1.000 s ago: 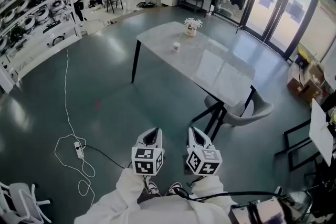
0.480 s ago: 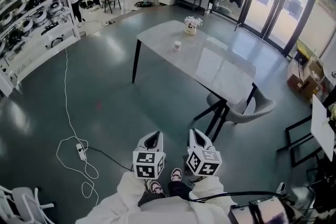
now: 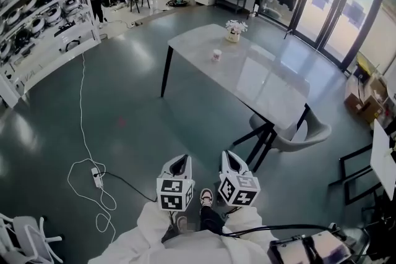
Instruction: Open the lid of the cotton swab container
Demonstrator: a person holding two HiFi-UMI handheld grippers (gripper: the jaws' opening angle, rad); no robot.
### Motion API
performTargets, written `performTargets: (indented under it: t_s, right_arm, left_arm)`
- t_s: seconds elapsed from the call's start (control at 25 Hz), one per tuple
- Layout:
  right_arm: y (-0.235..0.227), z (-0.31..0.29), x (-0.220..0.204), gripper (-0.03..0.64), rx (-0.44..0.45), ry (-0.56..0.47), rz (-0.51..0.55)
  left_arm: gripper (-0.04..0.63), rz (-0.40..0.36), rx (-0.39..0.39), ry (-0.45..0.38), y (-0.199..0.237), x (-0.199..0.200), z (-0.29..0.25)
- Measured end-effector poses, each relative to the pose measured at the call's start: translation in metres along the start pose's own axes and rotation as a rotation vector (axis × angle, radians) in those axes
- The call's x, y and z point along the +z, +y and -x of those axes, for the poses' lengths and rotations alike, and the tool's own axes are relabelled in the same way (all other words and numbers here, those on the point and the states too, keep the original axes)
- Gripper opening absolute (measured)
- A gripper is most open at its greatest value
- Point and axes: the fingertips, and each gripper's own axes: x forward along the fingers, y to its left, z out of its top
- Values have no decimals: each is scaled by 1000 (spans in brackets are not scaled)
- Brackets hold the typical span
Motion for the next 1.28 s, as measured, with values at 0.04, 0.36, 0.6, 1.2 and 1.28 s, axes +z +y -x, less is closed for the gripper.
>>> performTargets:
  t_s: [0.04, 0.36, 0.6, 1.2, 1.28]
  right_arm:
    - [-1, -5, -1, 60, 5, 6, -4]
    - [-19, -52, 16, 60, 23, 27, -10]
    - [-44, -94, 46, 60, 22, 6, -1]
    - [-106, -179, 83, 60, 38, 29, -9]
    - [-114, -189, 88, 60, 43, 35, -10]
  left_arm:
    - [-5, 4, 5, 3, 3, 0, -4]
    - [-5, 32, 38, 2, 23, 21, -52]
    - [-5, 16, 40, -28, 27, 51, -101]
    - [-5, 7, 51, -10, 28, 85, -207]
    - [-5, 9, 56, -6, 28, 89, -220]
